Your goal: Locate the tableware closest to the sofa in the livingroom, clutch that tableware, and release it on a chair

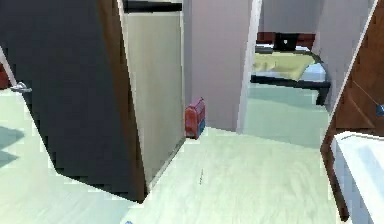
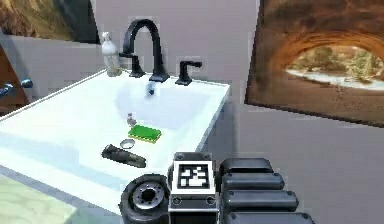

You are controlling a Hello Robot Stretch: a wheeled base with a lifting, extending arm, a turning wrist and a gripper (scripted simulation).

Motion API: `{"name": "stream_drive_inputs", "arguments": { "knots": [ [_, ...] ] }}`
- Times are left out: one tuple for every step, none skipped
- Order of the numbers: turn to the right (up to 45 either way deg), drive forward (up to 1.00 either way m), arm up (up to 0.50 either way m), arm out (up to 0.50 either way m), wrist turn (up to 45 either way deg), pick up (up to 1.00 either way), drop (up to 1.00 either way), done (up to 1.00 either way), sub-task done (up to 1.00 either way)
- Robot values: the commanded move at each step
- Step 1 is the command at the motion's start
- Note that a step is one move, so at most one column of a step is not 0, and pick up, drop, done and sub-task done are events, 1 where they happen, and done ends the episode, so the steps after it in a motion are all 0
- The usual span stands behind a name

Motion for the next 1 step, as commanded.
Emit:
{"name": "stream_drive_inputs", "arguments": {
  "knots": [
    [15.0,0.0,0.0,0.0,0.0,0.0,0.0,0.0,0.0]
  ]
}}
